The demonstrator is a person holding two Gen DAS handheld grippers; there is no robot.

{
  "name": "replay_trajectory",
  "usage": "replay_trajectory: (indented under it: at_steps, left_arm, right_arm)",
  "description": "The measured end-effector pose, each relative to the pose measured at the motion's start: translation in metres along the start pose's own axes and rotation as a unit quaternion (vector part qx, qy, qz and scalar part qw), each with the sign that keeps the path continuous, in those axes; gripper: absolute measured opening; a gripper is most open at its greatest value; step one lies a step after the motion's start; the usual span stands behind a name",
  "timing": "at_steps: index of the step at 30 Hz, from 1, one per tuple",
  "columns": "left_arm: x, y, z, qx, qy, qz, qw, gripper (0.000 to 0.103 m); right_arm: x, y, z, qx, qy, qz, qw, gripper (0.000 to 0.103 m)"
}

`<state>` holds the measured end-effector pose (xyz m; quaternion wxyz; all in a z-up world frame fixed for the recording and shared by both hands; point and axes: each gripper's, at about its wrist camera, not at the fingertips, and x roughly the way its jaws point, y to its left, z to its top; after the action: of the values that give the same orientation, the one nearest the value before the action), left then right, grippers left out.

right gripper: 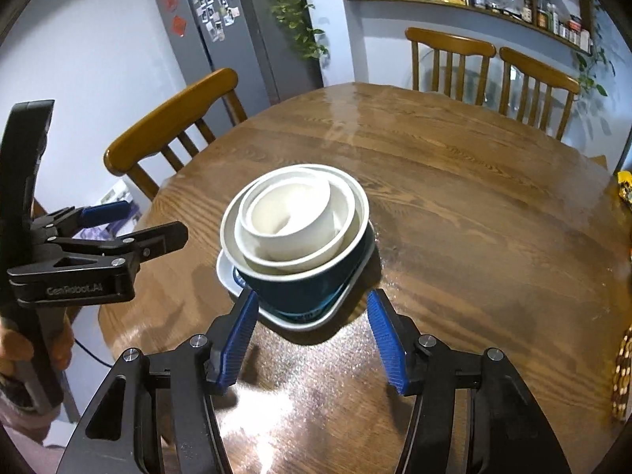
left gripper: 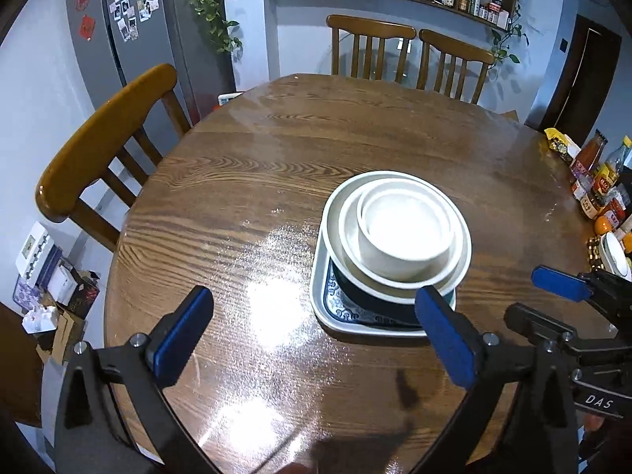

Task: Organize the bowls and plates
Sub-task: 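Open both tools and withdraw from the stacked dishes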

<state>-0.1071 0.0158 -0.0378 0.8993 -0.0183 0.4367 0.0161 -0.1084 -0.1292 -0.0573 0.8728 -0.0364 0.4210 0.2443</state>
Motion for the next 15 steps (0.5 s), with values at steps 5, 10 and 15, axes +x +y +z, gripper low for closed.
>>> replay_trajectory:
  at_steps: [5, 10, 15]
  left_arm:
    - [-0.004, -0.007, -0.008, 0.0, 0.005, 0.0, 1.0, 0.102]
    - [-0.008, -0.012, -0.016, 0.008, 0.003, 0.006, 0.9999, 0.102]
    - [-0.009, -0.014, -0.022, 0.015, 0.004, 0.008, 0.9998, 0.102]
  right_arm:
    - [-0.003, -0.003, -0.006, -0.002, 0.003, 0.008, 1.0, 0.058]
    - [-0.006, -0.003, -0.01, -0.006, 0.003, 0.013, 1.0, 0.058]
    - [-0.006, -0.001, -0.012, -0.012, 0.006, 0.016, 1.0, 0.058]
